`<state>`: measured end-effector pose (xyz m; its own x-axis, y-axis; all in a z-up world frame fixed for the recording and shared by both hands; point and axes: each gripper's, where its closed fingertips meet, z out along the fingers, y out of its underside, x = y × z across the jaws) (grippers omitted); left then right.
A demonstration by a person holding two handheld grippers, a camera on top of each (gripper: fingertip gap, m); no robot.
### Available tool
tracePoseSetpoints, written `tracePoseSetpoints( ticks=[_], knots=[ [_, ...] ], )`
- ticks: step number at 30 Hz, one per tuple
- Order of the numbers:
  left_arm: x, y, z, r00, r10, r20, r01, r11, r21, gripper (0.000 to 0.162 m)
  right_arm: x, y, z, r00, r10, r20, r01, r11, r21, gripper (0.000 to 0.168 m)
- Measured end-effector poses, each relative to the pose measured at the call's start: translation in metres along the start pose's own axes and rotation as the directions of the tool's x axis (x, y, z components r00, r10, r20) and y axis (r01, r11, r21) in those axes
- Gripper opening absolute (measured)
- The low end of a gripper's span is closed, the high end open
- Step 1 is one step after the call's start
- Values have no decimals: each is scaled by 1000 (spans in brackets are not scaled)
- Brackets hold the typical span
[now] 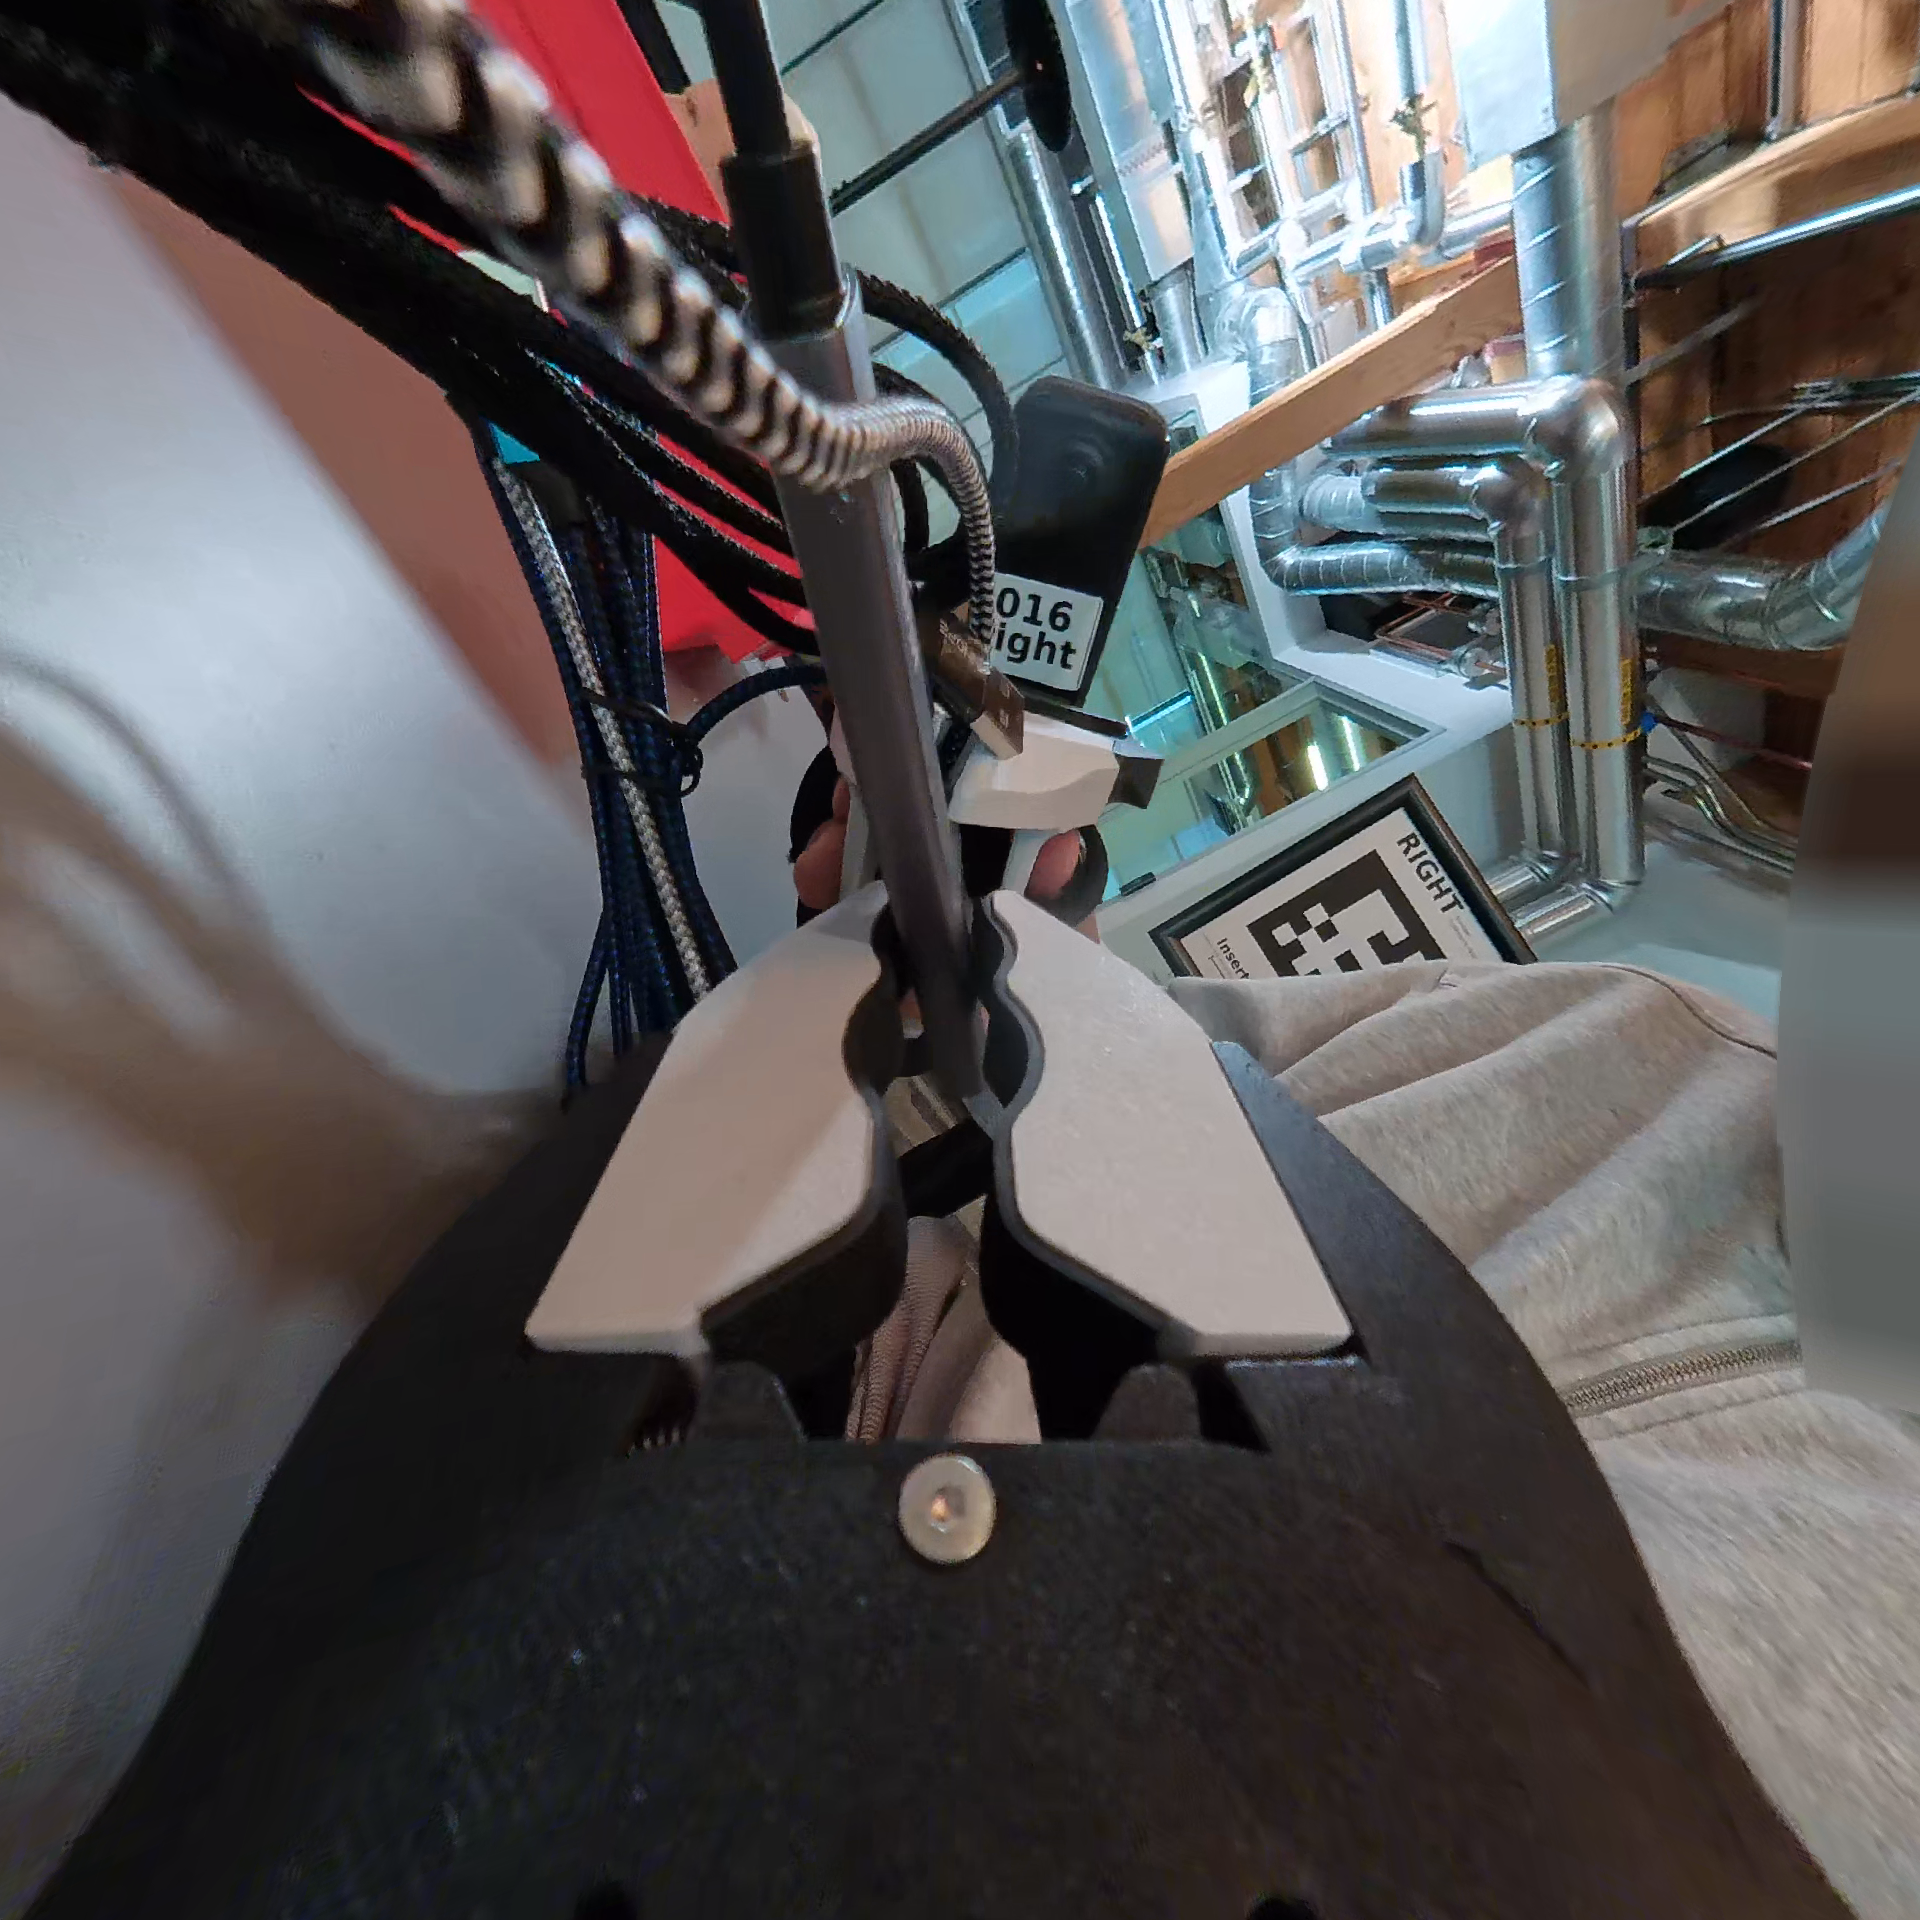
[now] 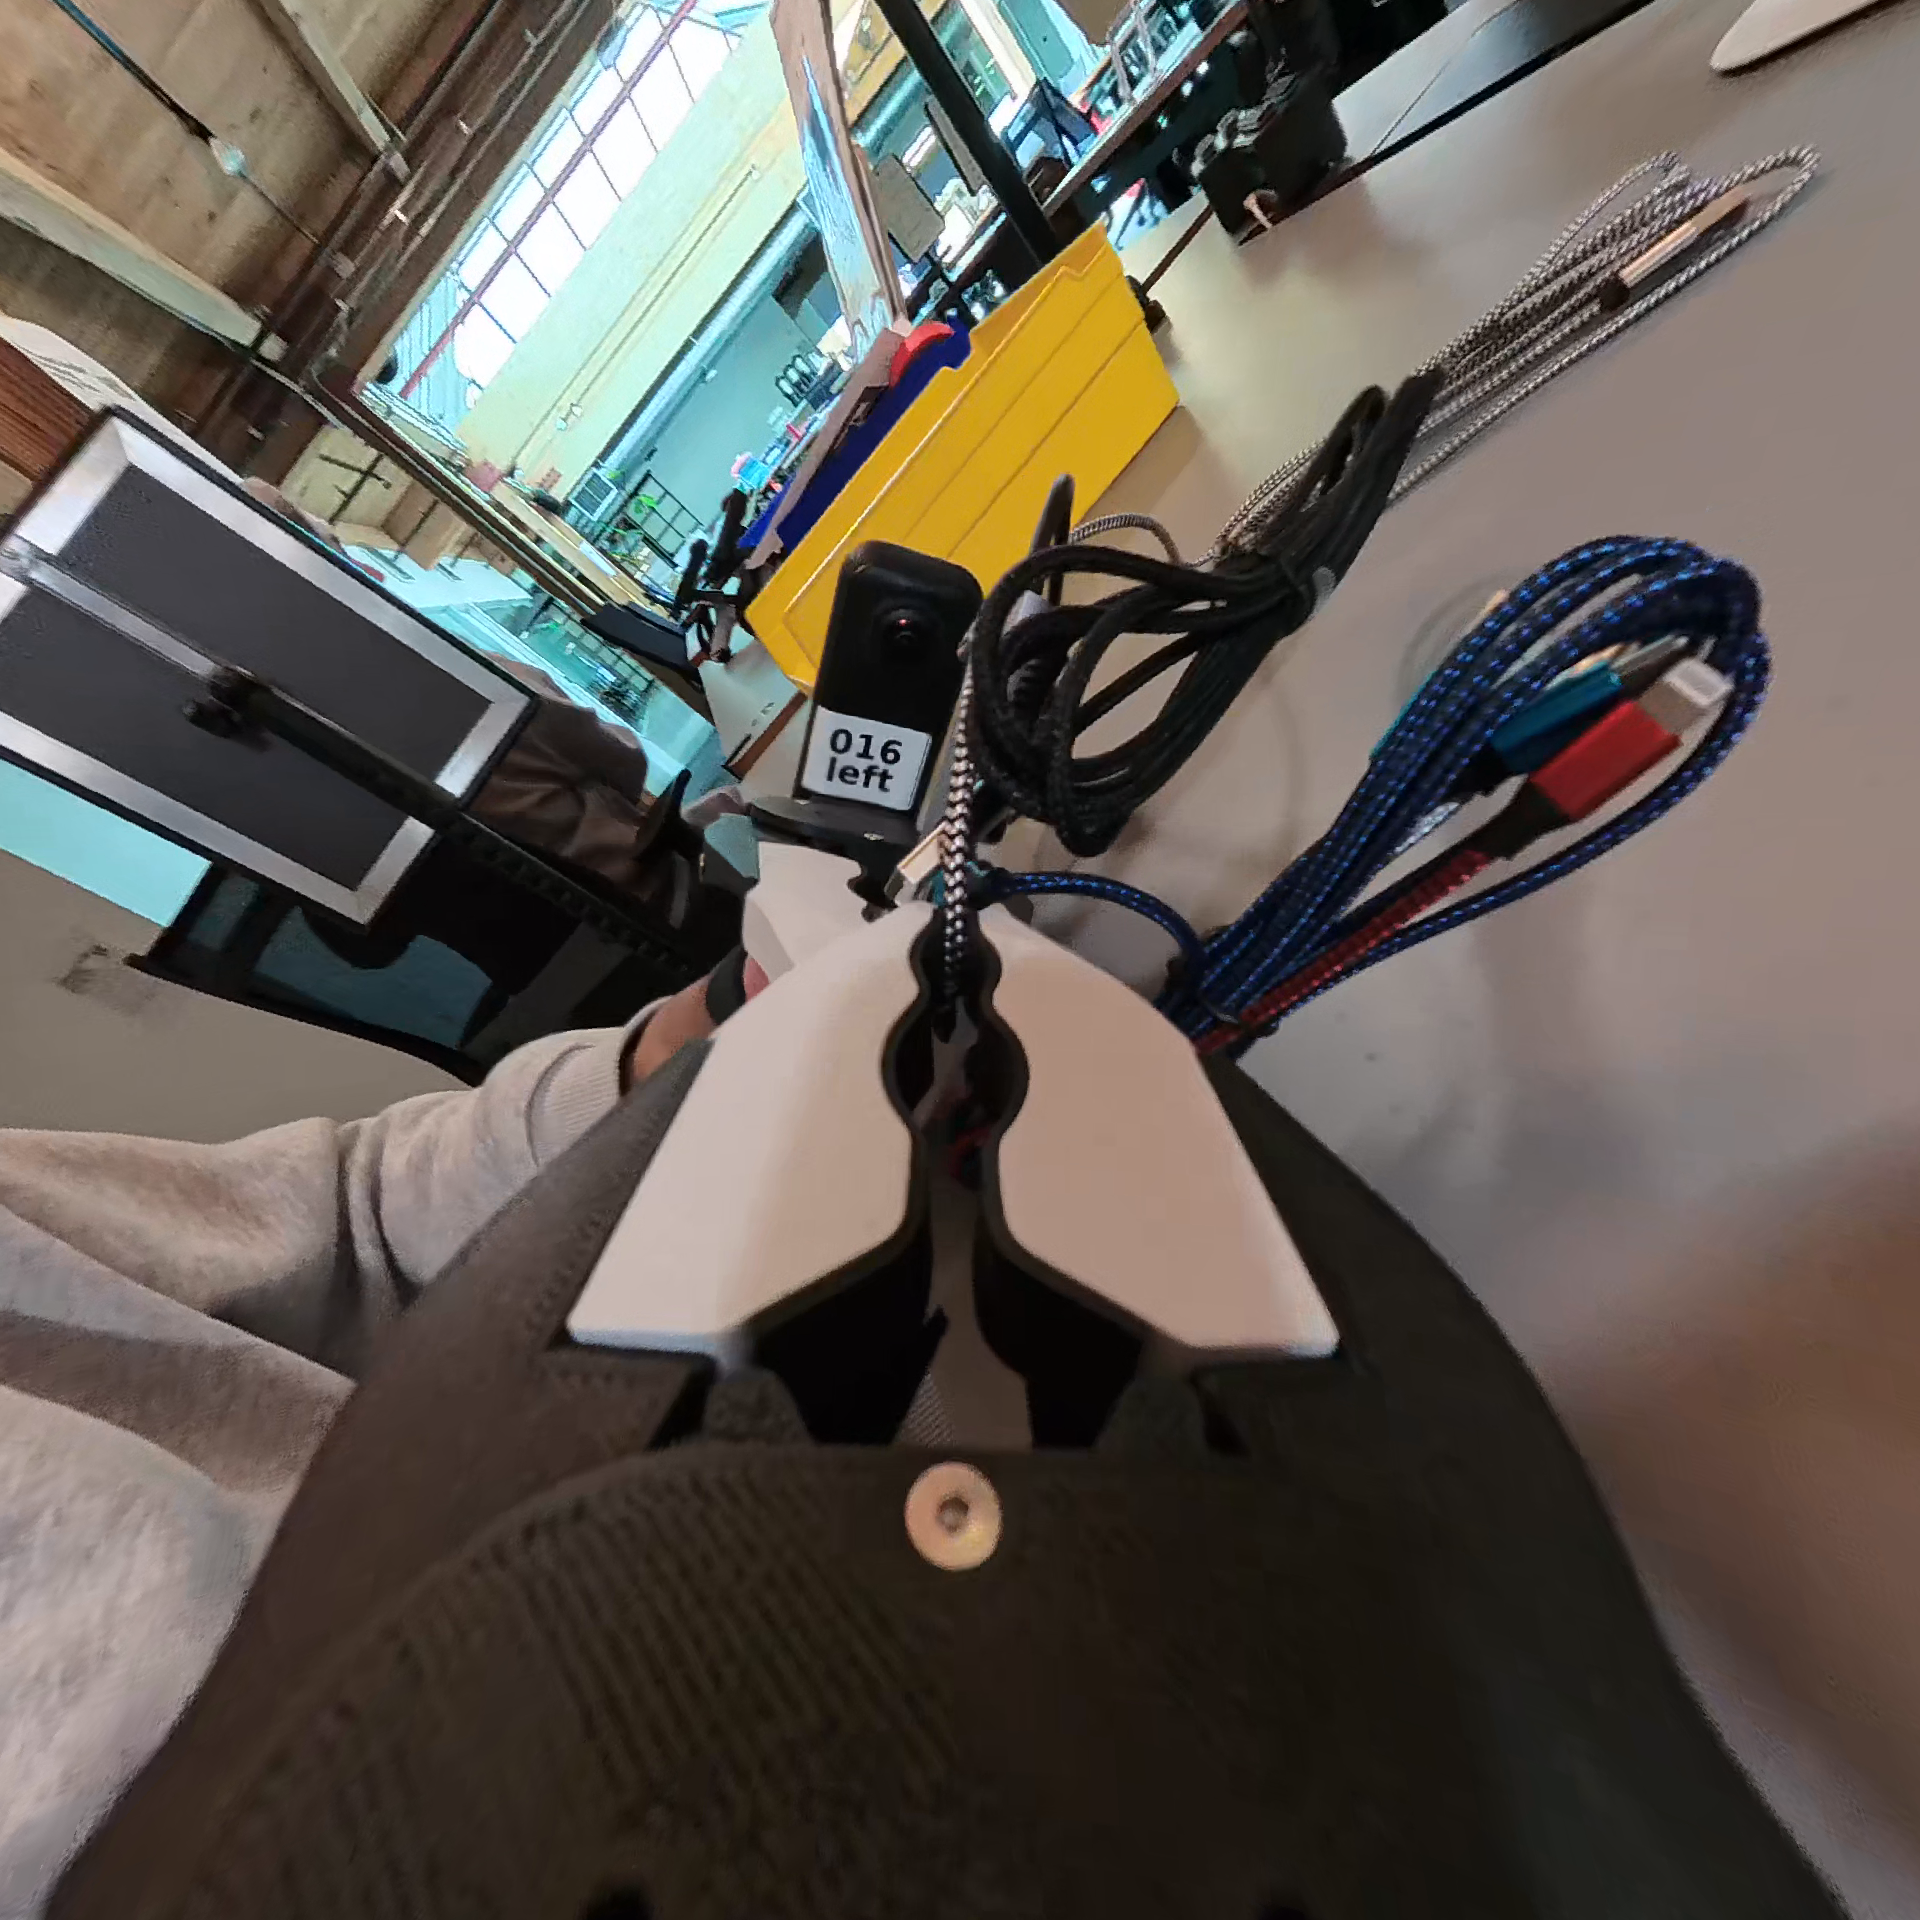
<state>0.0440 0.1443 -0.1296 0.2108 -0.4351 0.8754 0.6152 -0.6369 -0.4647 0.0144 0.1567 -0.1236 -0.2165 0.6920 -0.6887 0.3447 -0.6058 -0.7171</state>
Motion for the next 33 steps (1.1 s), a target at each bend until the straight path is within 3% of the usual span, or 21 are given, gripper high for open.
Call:
tracePoseSetpoints(
  ticks=[13,18,19,21,22,25,27,30,33],
  knots=[
    [4,-1,6,999,-27,-35,29,999,35,12,1,-5,-5,990,141,24,-142,987,71,1],
    [9,-7,3,999,-26,-39,31,991,132,11,-2,-10,-3,992,124,17,-125,986,106,3],
    [9,-9,0,999,-22,-31,27,988,155,11,4,-23,-12,990,138,1,-135,971,197,2],
    [3,-32,-40,996,-71,-46,83,927,366,9,37,-71,-71,977,209,-38,-172,881,441,2],
    [2,-42,-59,995,-85,-47,97,888,449,9,46,-82,-93,977,199,-72,-143,870,472,2],
    [2,-36,-40,997,4,73,-27,946,324,10,18,-59,-59,992,42,-121,-4,955,298,2],
    [6,-32,-28,997,41,59,-56,963,264,10,4,-47,-35,983,-86,-159,117,973,201,2],
    [1,-15,-22,993,63,99,-75,989,131,10,-3,-50,-32,977,-152,-152,180,964,196,2],
    [9,-1,-13,996,63,55,-66,996,58,16,1,-60,-42,970,-173,-170,211,947,243,2]
  ],
)
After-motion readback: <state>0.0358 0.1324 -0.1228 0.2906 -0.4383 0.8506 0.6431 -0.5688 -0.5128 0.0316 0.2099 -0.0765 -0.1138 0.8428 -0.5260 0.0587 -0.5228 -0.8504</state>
